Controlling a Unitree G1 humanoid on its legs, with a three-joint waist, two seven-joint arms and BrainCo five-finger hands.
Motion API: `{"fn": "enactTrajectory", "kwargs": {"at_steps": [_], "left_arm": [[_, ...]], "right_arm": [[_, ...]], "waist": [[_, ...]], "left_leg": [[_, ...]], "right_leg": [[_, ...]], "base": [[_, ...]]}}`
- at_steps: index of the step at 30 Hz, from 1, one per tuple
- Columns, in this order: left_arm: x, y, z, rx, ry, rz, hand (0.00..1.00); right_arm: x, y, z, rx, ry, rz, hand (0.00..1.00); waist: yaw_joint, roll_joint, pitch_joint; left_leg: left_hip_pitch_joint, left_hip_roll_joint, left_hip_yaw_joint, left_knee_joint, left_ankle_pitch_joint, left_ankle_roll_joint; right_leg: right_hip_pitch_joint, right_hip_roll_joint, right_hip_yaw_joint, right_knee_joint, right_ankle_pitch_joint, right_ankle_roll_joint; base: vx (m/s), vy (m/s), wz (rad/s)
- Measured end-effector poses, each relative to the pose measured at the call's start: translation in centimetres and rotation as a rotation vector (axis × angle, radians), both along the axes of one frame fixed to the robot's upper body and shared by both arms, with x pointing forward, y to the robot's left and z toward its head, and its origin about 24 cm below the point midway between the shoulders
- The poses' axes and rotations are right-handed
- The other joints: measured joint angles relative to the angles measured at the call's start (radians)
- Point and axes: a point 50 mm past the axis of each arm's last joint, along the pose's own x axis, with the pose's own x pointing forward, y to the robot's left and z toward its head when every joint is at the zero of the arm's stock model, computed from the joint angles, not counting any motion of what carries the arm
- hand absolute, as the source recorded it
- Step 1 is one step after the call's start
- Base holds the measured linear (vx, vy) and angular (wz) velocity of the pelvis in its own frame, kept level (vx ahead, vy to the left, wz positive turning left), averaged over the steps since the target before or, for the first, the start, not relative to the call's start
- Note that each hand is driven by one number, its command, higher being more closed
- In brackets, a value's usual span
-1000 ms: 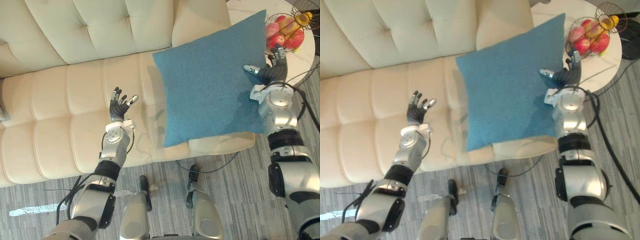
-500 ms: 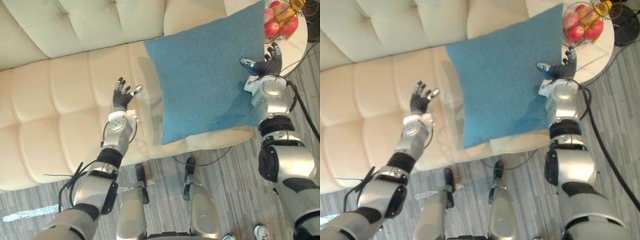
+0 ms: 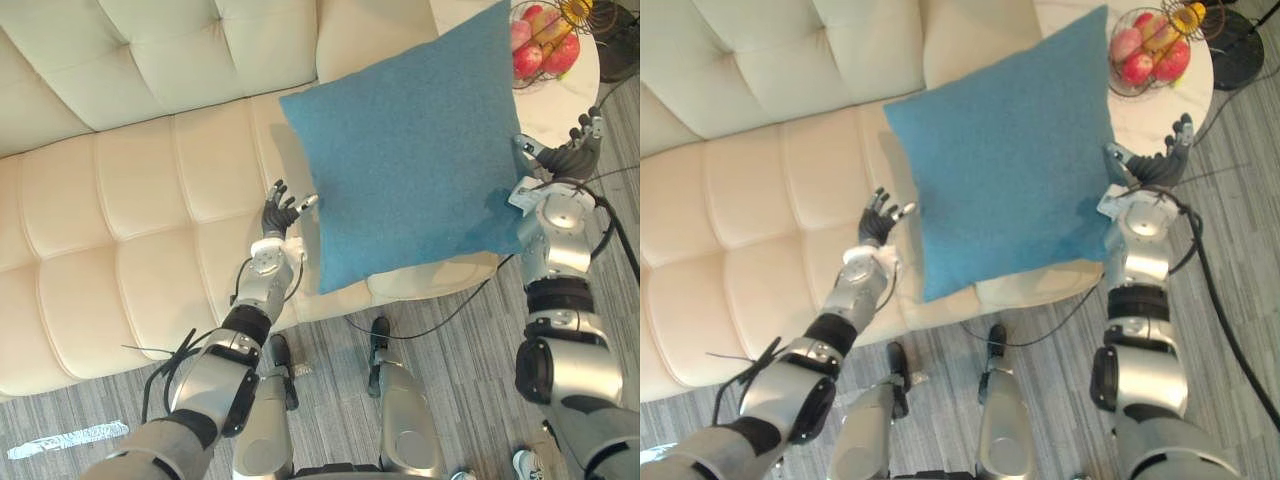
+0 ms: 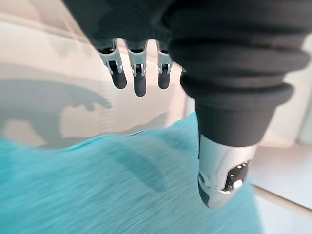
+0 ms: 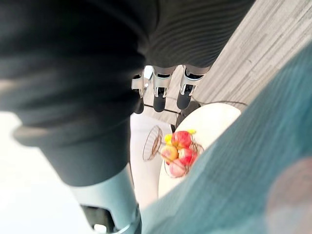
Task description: Pick up cushions and gather them together orderly.
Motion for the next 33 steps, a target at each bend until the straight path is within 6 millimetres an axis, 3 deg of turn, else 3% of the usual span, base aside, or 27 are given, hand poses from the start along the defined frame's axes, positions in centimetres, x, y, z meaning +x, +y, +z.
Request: {"fn": "enactTrajectory", "kwargs": {"at_steps": [7,14,15,16,21,27,33], "left_arm": [[-1.3,-3.7,-2.4,0.085,0.083,-0.129,0.0],[-1.5,-4.0,-3.0,0.113,0.107,-0.144,0.0],[-1.5,-4.0,-3.0,0.112,0.108,-0.143,1.0],[-1.4,-4.0,-3.0,0.111,0.108,-0.141,1.0],[-1.2,-3.8,-2.3,0.062,0.092,-0.114,1.0],[-0.6,-3.4,1.1,-0.014,-0.04,-0.089,1.0],[-0.9,-4.4,3.8,-0.05,-0.155,-0.123,1.0]], "right_arm": [[0.3,0.4,-3.3,0.043,0.096,0.082,0.0],[2.3,4.5,-6.6,0.116,0.211,0.242,0.0],[2.4,5.0,-6.8,0.112,0.217,0.26,0.0],[2.5,5.6,-7.1,0.1,0.231,0.28,1.0],[2.6,6.9,-8.4,0.05,0.297,0.319,1.0],[2.3,7.3,-8.4,-0.012,0.306,0.345,1.0],[1.3,6.9,-9.2,-0.043,0.329,0.351,1.0]], "waist": [[-0.005,-0.012,0.006],[-0.005,-0.034,0.015],[-0.005,-0.037,0.014],[-0.004,-0.046,0.014],[-0.004,-0.047,0.015],[-0.005,-0.047,0.014],[-0.005,-0.047,0.014]], "left_leg": [[-0.02,0.001,-0.005,0.0,0.0,-0.001],[-0.087,0.007,-0.007,0.018,-0.004,-0.005],[-0.095,0.006,-0.009,0.025,-0.004,-0.005],[-0.113,0.005,-0.012,0.041,-0.004,-0.005],[-0.141,0.015,-0.04,0.037,0.02,-0.015],[-0.148,0.013,-0.065,-0.01,0.064,-0.024],[-0.12,0.008,-0.09,-0.039,0.078,-0.028]], "right_leg": [[-0.02,-0.001,0.001,0.016,-0.03,0.03],[-0.072,0.011,0.007,0.005,-0.033,0.033],[-0.072,0.01,0.008,-0.003,-0.036,0.036],[-0.072,0.006,0.009,-0.017,-0.057,0.036],[-0.075,0.022,-0.014,-0.031,-0.053,0.028],[-0.071,0.027,-0.043,-0.061,-0.028,0.019],[-0.025,0.028,-0.056,-0.083,-0.027,0.016]], "base": [[-0.02,-0.002,0.03],[-0.12,-0.019,0.0],[-0.14,-0.039,0.02],[-0.14,-0.055,0.07],[-0.1,-0.047,0.14],[0.03,-0.004,0.12],[0.06,0.012,0.14]]}}
